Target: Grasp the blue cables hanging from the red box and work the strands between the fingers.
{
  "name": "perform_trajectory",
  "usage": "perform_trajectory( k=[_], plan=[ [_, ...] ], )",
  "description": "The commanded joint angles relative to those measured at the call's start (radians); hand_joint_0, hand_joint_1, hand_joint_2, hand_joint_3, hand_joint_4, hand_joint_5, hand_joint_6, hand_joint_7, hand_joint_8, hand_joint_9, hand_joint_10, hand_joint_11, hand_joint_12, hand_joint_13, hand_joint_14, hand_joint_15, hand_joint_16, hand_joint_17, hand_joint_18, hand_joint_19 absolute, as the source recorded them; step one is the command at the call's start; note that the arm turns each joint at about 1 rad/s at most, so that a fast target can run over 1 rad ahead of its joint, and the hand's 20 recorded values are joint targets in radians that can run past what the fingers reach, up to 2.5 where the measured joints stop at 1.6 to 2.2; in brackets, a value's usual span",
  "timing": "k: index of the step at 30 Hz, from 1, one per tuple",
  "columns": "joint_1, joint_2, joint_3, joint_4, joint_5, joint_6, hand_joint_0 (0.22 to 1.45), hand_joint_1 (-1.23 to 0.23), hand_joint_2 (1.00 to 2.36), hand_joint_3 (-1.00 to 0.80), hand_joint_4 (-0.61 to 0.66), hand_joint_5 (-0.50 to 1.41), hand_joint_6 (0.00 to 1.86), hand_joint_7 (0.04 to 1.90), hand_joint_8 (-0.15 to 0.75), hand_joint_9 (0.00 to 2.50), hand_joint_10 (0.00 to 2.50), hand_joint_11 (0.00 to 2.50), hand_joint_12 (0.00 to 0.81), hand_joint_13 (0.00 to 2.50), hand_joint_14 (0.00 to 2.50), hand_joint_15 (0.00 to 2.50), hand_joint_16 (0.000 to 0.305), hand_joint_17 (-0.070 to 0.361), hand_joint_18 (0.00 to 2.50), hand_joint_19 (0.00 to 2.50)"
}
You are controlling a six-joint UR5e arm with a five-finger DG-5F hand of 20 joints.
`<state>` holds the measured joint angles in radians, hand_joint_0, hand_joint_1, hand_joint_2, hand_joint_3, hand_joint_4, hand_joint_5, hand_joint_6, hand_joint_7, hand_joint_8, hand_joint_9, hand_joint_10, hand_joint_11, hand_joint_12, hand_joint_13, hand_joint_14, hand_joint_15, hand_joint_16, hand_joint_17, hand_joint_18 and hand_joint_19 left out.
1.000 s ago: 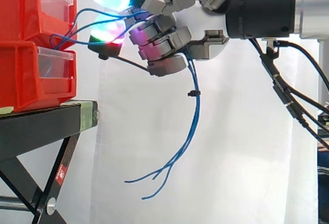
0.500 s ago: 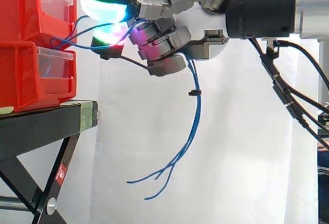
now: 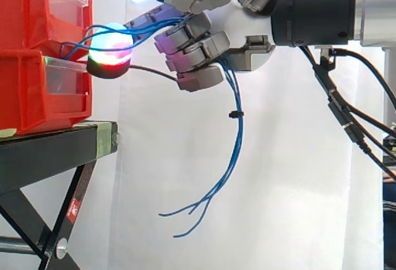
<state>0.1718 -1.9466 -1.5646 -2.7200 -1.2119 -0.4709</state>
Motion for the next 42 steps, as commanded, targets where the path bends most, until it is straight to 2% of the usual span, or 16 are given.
perform_trajectory(
  k=[1,3,5,6,8,14,16,22,23,26,28,33,36,37,39,42],
  plan=[
    [0.0,0.0,0.0,0.0,0.0,0.0,0.72,-0.62,1.0,-1.0,0.28,0.11,0.31,1.38,0.35,0.91,2.5,1.99,0.431,1.02,2.5,1.29,0.063,0.142,1.39,1.65],
    [0.0,0.0,0.0,0.0,0.0,0.0,0.73,-0.65,1.0,-1.0,0.27,0.1,0.36,1.36,0.35,0.91,2.5,1.99,0.431,1.02,2.5,1.29,0.063,0.142,1.39,1.65],
    [0.0,0.0,0.0,0.0,0.0,0.0,0.75,-0.71,1.0,-1.0,0.26,0.01,0.56,1.3,0.35,0.91,2.5,1.99,0.431,1.02,2.5,1.29,0.063,0.142,1.39,1.65],
    [0.0,0.0,0.0,0.0,0.0,0.0,0.76,-0.72,1.0,-1.0,0.26,0.0,0.58,1.29,0.35,0.91,2.5,1.99,0.431,1.02,2.5,1.29,0.063,0.142,1.39,1.65],
    [0.0,0.0,0.0,0.0,-0.002,0.0,0.78,-0.76,1.0,-1.0,0.25,-0.1,0.83,1.19,0.35,0.91,2.5,1.99,0.431,1.02,2.5,1.29,0.063,0.142,1.39,1.65],
    [0.0,0.0,0.0,0.0,0.0,0.0,0.81,-0.78,1.0,-1.0,0.28,-0.13,0.97,1.14,0.35,0.91,2.5,1.99,0.431,1.02,2.5,1.29,0.063,0.142,1.39,1.65],
    [0.0,0.0,0.0,0.0,-0.002,0.0,0.83,-0.75,1.0,-1.0,0.28,-0.09,0.93,1.18,0.35,0.91,2.5,1.99,0.431,1.02,2.5,1.29,0.063,0.142,1.39,1.65],
    [0.0,0.0,0.0,0.0,0.0,0.0,0.97,-0.68,1.01,-0.66,0.26,-0.05,0.96,1.14,0.35,0.91,2.5,1.99,0.431,1.02,2.5,1.29,0.063,0.142,1.39,1.65],
    [0.0,0.0,0.0,0.0,0.0,0.0,1.0,-0.67,1.01,-0.56,0.26,-0.04,0.89,1.15,0.35,0.91,2.5,1.99,0.431,1.02,2.5,1.29,0.063,0.142,1.39,1.65],
    [0.0,0.0,0.0,0.0,0.0,0.0,1.02,-0.65,1.01,-0.55,0.26,0.0,0.76,1.16,0.35,0.91,2.5,1.99,0.431,1.02,2.5,1.29,0.063,0.142,1.39,1.65],
    [0.0,0.0,0.0,0.0,0.0,0.002,1.03,-0.64,1.01,-0.54,0.26,0.0,0.74,1.16,0.35,0.91,2.5,1.99,0.431,1.02,2.5,1.29,0.063,0.142,1.39,1.65],
    [0.0,0.0,0.0,0.0,0.0,0.0,1.19,-0.64,1.01,-0.33,0.24,0.16,0.59,1.25,0.35,0.91,2.5,1.99,0.431,1.02,2.5,1.29,0.063,0.142,1.39,1.65],
    [0.0,0.0,0.0,0.0,0.0,0.0,1.26,-0.66,1.01,-0.26,0.2,0.36,0.22,1.41,0.35,0.91,2.5,1.99,0.431,1.02,2.5,1.29,0.063,0.142,1.39,1.65],
    [0.0,0.0,0.0,0.0,0.0,0.0,1.29,-0.66,1.01,-0.24,0.2,0.47,0.0,1.5,0.35,0.91,2.5,1.99,0.431,1.02,2.5,1.29,0.063,0.142,1.39,1.65],
    [0.0,0.0,0.0,0.0,0.0,0.0,1.29,-0.66,1.01,-0.26,0.18,0.5,0.01,1.44,0.35,0.91,2.5,1.99,0.431,1.02,2.5,1.29,0.063,0.142,1.39,1.65],
    [0.0,0.001,0.0,0.0,-0.002,0.0,1.22,-0.7,1.01,-0.29,0.16,0.52,0.01,1.44,0.35,0.91,2.5,1.99,0.431,1.02,2.5,1.29,0.063,0.142,1.39,1.65]
  ],
)
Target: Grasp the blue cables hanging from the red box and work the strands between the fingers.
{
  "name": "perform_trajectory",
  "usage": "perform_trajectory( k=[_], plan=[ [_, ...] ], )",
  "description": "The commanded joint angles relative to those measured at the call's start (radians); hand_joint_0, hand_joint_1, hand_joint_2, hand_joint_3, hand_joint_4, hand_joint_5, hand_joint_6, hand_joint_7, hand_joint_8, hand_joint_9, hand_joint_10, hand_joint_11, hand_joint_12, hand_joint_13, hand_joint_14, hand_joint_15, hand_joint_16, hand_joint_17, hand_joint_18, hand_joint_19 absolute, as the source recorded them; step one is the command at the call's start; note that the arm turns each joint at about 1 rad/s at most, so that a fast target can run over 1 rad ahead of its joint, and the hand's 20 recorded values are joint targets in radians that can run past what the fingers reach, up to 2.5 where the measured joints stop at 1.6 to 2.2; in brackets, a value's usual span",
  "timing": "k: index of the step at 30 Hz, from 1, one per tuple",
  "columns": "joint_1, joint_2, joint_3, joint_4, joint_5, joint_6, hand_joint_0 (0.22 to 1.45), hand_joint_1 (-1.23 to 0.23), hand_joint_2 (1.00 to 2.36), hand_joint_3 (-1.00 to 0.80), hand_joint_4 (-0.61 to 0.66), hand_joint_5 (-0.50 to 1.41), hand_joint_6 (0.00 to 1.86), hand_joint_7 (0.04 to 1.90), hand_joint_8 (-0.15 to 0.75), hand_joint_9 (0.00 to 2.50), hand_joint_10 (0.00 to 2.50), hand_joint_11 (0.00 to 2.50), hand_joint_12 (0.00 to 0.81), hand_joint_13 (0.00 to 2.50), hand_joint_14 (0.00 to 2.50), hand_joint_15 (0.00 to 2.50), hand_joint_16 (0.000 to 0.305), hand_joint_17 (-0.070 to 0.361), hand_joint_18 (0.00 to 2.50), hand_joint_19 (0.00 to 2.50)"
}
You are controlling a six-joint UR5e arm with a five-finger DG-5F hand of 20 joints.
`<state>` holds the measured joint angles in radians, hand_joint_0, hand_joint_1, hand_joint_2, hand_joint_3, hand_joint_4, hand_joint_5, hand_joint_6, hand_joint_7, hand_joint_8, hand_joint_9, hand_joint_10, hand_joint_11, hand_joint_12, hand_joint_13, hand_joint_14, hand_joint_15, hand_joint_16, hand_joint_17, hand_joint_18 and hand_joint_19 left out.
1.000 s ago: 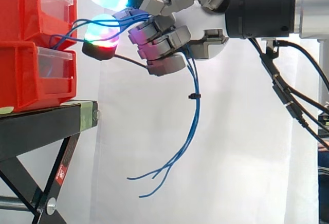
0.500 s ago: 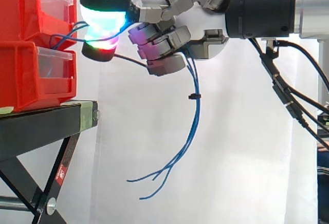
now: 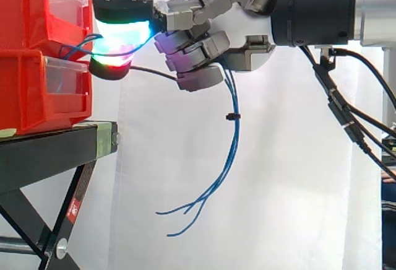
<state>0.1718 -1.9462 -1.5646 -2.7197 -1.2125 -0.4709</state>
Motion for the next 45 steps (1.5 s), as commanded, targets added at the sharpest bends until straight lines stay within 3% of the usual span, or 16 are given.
perform_trajectory(
  k=[1,3,5,6,7,10,13,14,20,22,25,29,34,37,42,45],
  plan=[
    [0.0,0.0,0.0,0.002,-0.001,0.0,1.14,-0.73,1.01,-0.28,0.15,0.52,0.01,1.47,0.35,0.91,2.5,1.99,0.431,1.02,2.5,1.29,0.063,0.142,1.39,1.65],
    [-0.002,0.001,0.0,0.003,-0.002,0.0,1.07,-0.76,1.01,-0.16,0.19,0.48,0.0,1.53,0.35,0.91,2.5,1.99,0.431,1.02,2.5,1.29,0.063,0.142,1.39,1.65],
    [-0.003,0.001,0.0,0.017,-0.004,0.0,0.83,-0.77,1.25,-0.3,0.25,0.28,0.51,1.27,0.35,0.91,2.5,1.99,0.431,1.02,2.5,1.29,0.063,0.142,1.39,1.65],
    [-0.003,0.001,0.0,0.015,-0.004,0.0,0.83,-0.77,1.16,-0.27,0.25,0.28,0.52,1.27,0.35,0.91,2.5,1.99,0.431,1.02,2.5,1.29,0.063,0.142,1.39,1.65],
    [-0.003,0.001,0.002,0.014,-0.006,-0.002,0.8,-0.73,1.12,-0.34,0.25,0.17,0.81,1.16,0.35,0.91,2.5,1.99,0.431,1.02,2.5,1.29,0.063,0.142,1.39,1.65],
    [-0.008,0.001,0.002,0.006,-0.006,-0.002,0.83,-0.72,1.01,-0.38,0.2,0.12,0.91,1.18,0.35,0.91,2.5,1.99,0.431,1.02,2.5,1.29,0.063,0.142,1.39,1.65],
    [-0.008,0.003,0.0,-0.017,-0.01,-0.011,1.03,-0.77,1.0,-0.33,0.22,0.21,0.58,1.28,0.35,0.91,2.5,1.99,0.431,1.02,2.5,1.29,0.063,0.142,1.39,1.65],
    [-0.008,0.001,0.0,-0.031,-0.01,-0.02,1.16,-0.67,1.01,-0.17,0.22,0.48,0.0,1.51,0.35,0.91,2.5,1.99,0.431,1.02,2.5,1.29,0.063,0.142,1.39,1.65],
    [-0.008,0.003,0.003,-0.06,-0.01,-0.04,1.26,-0.68,1.01,-0.17,0.35,0.6,0.02,1.17,0.35,0.91,2.5,1.99,0.431,1.02,2.5,1.29,0.063,0.142,1.39,1.65],
    [-0.009,0.003,0.003,-0.068,-0.01,-0.041,1.12,-0.72,1.03,-0.07,0.38,0.59,0.02,1.08,0.35,0.91,2.5,1.99,0.431,1.02,2.5,1.29,0.063,0.142,1.39,1.65],
    [-0.011,0.003,0.003,-0.083,-0.01,-0.041,0.83,-0.64,1.42,-0.24,0.38,0.55,0.02,1.05,0.35,0.91,2.5,1.99,0.431,1.02,2.5,1.29,0.063,0.142,1.39,1.65],
    [-0.009,0.004,0.003,-0.106,-0.01,-0.041,0.72,-0.58,1.67,-0.4,0.31,0.55,0.02,1.12,0.35,0.91,2.5,1.99,0.431,1.02,2.5,1.29,0.063,0.142,1.39,1.65],
    [-0.011,0.004,0.003,-0.118,-0.012,-0.038,0.87,-0.69,1.35,-0.32,0.21,0.52,0.01,1.39,0.35,0.91,2.5,1.99,0.431,1.02,2.5,1.29,0.063,0.142,1.39,1.65],
    [-0.011,0.004,0.005,-0.118,-0.012,-0.037,0.92,-0.71,1.0,-0.26,0.24,0.45,0.04,1.44,0.35,0.91,2.5,1.99,0.431,1.02,2.5,1.29,0.063,0.142,1.39,1.65],
    [-0.009,0.021,0.003,-0.118,-0.007,-0.043,0.8,-0.66,1.01,-0.71,0.2,0.34,0.21,1.49,0.35,0.91,2.5,1.99,0.431,1.02,2.5,1.29,0.063,0.142,1.39,1.65],
    [-0.005,0.038,0.005,-0.118,-0.004,-0.044,0.77,-0.65,1.01,-0.82,0.21,0.25,0.57,1.34,0.35,0.91,2.5,1.99,0.431,1.02,2.5,1.29,0.063,0.142,1.39,1.65]
  ],
)
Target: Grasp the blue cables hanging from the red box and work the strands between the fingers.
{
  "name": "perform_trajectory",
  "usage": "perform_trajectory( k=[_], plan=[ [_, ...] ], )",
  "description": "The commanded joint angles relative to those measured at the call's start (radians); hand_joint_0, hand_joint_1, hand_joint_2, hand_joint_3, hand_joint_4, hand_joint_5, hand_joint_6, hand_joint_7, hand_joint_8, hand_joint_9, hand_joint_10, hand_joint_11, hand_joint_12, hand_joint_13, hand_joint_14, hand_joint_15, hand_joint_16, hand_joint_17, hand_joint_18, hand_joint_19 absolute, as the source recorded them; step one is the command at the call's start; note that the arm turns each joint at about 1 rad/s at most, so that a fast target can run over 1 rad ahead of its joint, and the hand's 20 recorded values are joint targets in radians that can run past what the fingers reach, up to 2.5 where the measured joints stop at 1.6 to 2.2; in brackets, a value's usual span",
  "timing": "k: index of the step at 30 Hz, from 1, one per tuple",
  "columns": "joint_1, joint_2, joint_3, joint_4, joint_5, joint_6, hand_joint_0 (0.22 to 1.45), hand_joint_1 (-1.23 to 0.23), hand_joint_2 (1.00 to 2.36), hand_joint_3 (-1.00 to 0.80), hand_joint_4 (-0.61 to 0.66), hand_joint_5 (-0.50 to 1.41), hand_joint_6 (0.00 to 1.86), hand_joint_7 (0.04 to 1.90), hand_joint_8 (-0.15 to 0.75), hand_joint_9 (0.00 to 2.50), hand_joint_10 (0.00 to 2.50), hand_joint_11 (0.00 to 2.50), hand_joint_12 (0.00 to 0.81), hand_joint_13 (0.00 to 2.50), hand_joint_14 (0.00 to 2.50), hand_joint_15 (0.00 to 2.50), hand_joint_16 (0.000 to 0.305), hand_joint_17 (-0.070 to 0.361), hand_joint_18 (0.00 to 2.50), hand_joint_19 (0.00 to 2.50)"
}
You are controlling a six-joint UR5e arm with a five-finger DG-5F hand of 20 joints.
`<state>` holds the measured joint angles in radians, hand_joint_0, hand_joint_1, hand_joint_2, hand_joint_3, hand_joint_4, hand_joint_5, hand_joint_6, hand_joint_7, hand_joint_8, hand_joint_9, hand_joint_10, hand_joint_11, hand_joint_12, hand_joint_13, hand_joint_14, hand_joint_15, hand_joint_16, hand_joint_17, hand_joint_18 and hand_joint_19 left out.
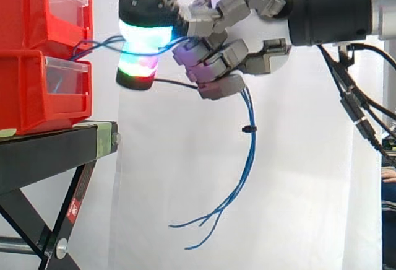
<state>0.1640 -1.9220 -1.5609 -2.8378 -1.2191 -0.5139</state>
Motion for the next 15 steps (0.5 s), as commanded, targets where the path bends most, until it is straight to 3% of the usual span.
perform_trajectory(
  k=[1,4,15],
  plan=[
    [0.005,0.017,0.001,0.0,0.003,-0.003,0.77,-0.65,1.0,-0.84,0.21,0.23,0.65,1.31,0.35,0.91,2.5,1.99,0.431,1.02,2.5,1.29,0.063,0.142,1.39,1.65],
    [0.006,0.018,0.001,0.0,0.004,-0.009,0.77,-0.65,1.0,-0.84,0.22,0.2,0.82,1.24,0.35,0.91,2.5,1.99,0.431,1.02,2.5,1.29,0.063,0.142,1.39,1.65],
    [0.008,0.017,0.001,0.005,0.013,-0.028,0.71,-0.63,1.0,-1.0,0.22,0.17,0.9,1.22,0.35,0.91,2.5,1.99,0.431,1.02,2.5,1.29,0.063,0.142,1.39,1.65]
  ],
)
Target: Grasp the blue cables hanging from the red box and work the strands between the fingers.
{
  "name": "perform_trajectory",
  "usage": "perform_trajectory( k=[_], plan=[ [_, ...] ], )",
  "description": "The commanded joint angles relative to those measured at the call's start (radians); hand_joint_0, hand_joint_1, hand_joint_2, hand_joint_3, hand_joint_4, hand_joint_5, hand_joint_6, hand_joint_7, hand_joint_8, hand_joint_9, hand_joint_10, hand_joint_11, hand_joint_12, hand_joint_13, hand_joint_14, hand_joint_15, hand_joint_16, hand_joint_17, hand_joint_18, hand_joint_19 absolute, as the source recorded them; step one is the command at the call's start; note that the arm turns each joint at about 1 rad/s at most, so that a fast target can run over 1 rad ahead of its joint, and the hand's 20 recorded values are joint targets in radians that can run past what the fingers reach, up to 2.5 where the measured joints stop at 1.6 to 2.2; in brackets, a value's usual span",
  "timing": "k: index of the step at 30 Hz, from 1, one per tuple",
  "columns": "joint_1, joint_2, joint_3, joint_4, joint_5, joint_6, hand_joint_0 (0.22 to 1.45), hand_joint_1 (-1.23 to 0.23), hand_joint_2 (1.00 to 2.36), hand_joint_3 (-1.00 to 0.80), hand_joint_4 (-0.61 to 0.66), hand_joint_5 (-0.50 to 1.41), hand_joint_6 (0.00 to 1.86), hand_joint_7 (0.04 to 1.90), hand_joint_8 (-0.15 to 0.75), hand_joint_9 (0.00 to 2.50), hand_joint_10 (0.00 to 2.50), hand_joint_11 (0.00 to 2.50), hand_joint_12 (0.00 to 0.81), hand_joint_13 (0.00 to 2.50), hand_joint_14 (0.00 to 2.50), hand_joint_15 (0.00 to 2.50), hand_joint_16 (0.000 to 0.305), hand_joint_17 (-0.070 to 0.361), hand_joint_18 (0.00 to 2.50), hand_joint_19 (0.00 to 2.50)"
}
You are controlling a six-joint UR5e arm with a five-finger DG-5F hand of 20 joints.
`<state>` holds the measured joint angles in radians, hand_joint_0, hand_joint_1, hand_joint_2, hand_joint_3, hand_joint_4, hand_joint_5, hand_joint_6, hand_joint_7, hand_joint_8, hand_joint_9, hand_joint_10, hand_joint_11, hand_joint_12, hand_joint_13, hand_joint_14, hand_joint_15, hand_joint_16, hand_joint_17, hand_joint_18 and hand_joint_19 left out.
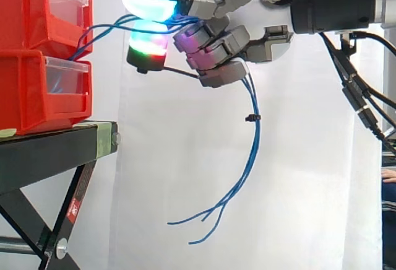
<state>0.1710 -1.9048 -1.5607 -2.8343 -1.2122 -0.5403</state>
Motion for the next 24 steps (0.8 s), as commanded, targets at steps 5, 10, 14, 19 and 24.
perform_trajectory(
  k=[5,10,14,19,24],
  plan=[
    [0.001,-0.002,0.001,0.004,0.026,-0.001,0.68,-0.6,1.0,-1.0,0.24,0.17,0.92,1.21,0.35,0.91,2.5,1.99,0.431,1.02,2.5,1.29,0.063,0.142,1.39,1.65],
    [0.001,-0.002,-0.001,0.027,0.056,-0.01,0.7,-0.66,1.0,-1.0,0.24,0.17,0.91,1.22,0.35,0.91,2.5,1.99,0.431,1.02,2.5,1.29,0.063,0.142,1.39,1.65],
    [0.001,-0.002,-0.001,0.045,0.062,-0.036,0.78,-0.73,1.0,-0.98,0.23,0.07,1.05,1.24,0.35,0.91,2.5,1.99,0.431,1.02,2.5,1.29,0.063,0.142,1.39,1.65],
    [0.002,-0.005,-0.001,0.059,0.063,-0.052,0.91,-0.76,1.01,-0.3,0.21,-0.03,1.32,1.23,0.35,0.91,2.5,1.99,0.431,1.02,2.5,1.29,0.063,0.142,1.39,1.65],
    [0.005,-0.005,-0.001,0.067,0.074,-0.058,1.09,-0.64,1.12,0.03,0.21,0.14,1.05,1.27,0.35,0.91,2.5,1.99,0.431,1.02,2.5,1.29,0.063,0.142,1.39,1.65]
  ],
)
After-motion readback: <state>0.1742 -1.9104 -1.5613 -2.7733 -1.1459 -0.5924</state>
